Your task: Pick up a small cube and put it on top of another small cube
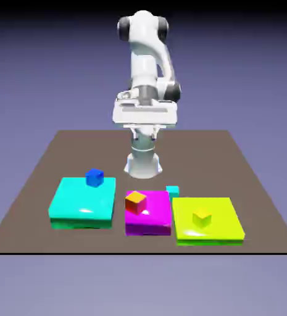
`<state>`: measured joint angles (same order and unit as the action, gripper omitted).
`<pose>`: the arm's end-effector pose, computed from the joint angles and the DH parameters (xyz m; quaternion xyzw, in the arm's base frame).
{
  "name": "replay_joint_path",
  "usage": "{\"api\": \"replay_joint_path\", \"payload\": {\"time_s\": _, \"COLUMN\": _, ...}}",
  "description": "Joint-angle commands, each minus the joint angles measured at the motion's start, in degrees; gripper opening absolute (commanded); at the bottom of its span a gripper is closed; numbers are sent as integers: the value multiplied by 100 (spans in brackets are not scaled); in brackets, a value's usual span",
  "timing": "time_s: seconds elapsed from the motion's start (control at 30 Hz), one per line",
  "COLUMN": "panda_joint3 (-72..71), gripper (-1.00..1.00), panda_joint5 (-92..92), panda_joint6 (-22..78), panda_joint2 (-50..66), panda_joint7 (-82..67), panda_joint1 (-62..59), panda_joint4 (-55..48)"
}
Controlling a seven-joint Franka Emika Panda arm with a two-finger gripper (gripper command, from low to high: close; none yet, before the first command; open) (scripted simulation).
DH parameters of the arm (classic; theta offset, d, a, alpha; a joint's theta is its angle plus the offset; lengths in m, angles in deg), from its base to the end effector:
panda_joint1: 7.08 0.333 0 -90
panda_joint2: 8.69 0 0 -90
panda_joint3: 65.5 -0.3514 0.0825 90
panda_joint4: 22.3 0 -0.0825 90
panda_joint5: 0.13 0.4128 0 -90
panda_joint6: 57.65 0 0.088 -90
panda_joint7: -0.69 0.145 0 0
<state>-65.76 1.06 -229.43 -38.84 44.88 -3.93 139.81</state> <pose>0.4167 0.0234 0.4086 -0.8781 0.3361 -0.3101 0.1408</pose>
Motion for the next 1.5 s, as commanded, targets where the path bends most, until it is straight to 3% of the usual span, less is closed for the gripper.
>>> {"api": "replay_joint_path", "payload": {"time_s": 0.0, "panda_joint3": -21, "gripper": 0, "panda_joint5": 99, "panda_joint6": 186, "panda_joint2": 208, "panda_joint7": 144, "panda_joint1": 204, "panda_joint4": 92}}
{"api": "replay_joint_path", "payload": {"time_s": 0.33, "panda_joint3": -224, "gripper": 0, "panda_joint5": 1035, "panda_joint6": 1948, "panda_joint2": 2183, "panda_joint7": 1516, "panda_joint1": 2146, "panda_joint4": 968}}
{"api": "replay_joint_path", "payload": {"time_s": 0.7, "panda_joint3": -961, "gripper": 0, "panda_joint5": 1957, "panda_joint6": 245, "panda_joint2": 4071, "panda_joint7": 837, "panda_joint1": 1726, "panda_joint4": 789}}
{"api": "replay_joint_path", "payload": {"time_s": 0.73, "panda_joint3": -961, "gripper": -100, "panda_joint5": 1957, "panda_joint6": 245, "panda_joint2": 4071, "panda_joint7": 837, "panda_joint1": 1726, "panda_joint4": 789}}
{"api": "replay_joint_path", "payload": {"time_s": 1.13, "panda_joint3": -224, "gripper": -100, "panda_joint5": 1035, "panda_joint6": 1948, "panda_joint2": 2183, "panda_joint7": 1516, "panda_joint1": 2146, "panda_joint4": 968}}
{"api": "replay_joint_path", "payload": {"time_s": 1.47, "panda_joint3": 1495, "gripper": -100, "panda_joint5": -1071, "panda_joint6": 3878, "panda_joint2": 913, "panda_joint7": -975, "panda_joint1": 253, "panda_joint4": 172}}
